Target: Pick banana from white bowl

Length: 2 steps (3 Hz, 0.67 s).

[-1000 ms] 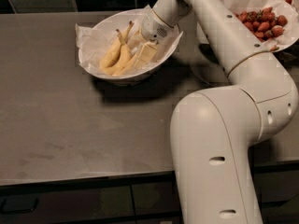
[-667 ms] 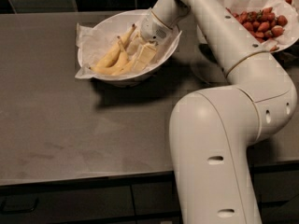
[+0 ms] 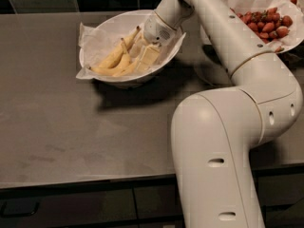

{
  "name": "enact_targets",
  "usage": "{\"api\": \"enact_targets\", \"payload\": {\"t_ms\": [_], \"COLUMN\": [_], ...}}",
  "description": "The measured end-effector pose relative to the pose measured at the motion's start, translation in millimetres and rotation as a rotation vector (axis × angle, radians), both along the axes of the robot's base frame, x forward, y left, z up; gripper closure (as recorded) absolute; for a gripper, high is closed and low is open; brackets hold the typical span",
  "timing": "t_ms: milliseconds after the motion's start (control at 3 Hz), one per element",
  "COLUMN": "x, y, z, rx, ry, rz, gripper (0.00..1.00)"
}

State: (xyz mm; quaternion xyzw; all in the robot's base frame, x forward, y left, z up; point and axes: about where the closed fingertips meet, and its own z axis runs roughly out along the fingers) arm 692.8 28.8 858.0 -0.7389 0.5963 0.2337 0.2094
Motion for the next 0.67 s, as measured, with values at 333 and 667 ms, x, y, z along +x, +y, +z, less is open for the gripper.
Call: {"api": "enact_targets", "payload": {"t_ms": [333, 667], "x": [-1.1, -3.7], "y": [-1.3, -4.1], "z": [0.8, -1.4], "rx": [-0.002, -0.004], "ry": [0.005, 0.012], "rz": [0.0, -0.002], "gripper": [0.88, 1.0]}}
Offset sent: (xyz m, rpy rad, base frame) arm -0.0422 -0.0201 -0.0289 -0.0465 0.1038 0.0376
